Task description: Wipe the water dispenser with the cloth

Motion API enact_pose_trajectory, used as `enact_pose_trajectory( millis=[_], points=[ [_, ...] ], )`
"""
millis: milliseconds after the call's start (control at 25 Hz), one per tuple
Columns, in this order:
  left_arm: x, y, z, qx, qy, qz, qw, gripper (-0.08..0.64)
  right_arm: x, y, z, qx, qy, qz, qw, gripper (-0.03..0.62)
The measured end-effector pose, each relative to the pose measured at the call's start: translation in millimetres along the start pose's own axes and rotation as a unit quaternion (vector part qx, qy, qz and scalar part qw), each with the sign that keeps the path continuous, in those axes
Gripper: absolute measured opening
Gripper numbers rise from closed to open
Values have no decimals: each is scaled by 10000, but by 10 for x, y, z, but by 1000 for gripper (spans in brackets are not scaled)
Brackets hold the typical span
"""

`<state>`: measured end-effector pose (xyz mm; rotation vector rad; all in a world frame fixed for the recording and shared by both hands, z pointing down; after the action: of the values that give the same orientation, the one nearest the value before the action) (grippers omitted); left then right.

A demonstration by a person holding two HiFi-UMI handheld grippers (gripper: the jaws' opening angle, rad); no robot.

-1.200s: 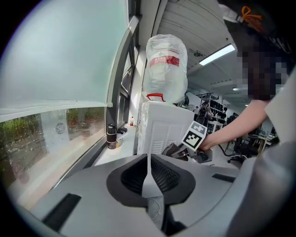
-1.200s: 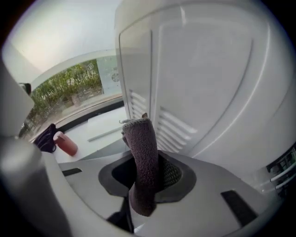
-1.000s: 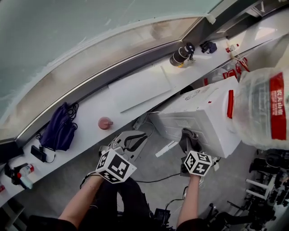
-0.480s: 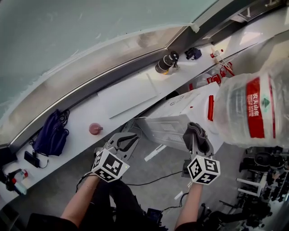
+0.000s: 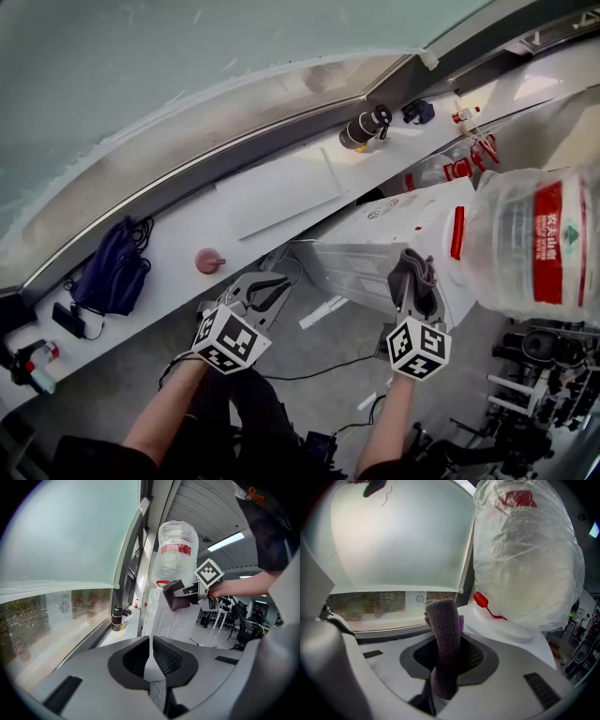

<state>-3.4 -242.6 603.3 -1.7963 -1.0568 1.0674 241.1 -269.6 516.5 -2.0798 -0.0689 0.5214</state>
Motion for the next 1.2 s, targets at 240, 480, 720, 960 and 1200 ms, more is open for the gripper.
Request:
enact_pose_trajectory(
  millis=[240, 480, 720, 960, 1200],
  points=[
    [-124, -9, -27, 42, -59, 49, 10000, 23, -76, -59, -23, 69, -21, 111, 9999, 104],
    [-209, -13, -62, 17, -169, -13, 9999, 23, -291, -390, -234, -285, 109, 456, 9985, 104],
    [-318, -84, -102, -35, -231, -58, 9997, 23, -503, -813, -569, -674, 26, 468, 9966, 104],
    [-384, -227, -196, -58, -326, -47, 9994, 23, -688, -1344, -911, -1211, -123, 334, 9920, 104],
    [-427, -448, -300, -56, -365, 43, 9993, 23, -828, -1920, -1224, -1724, -252, 85, 9847, 103]
  ],
)
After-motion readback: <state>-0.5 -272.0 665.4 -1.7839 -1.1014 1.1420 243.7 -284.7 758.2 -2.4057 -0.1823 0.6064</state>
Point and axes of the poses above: the fingertips, and each gripper's own axes: z backward along the fingers, x to its right, y out of its top, the point moved 2 cm from there along z, backward along the fingers, and after that the axes turned 13 degrees about -y, right-handed, at the moved point
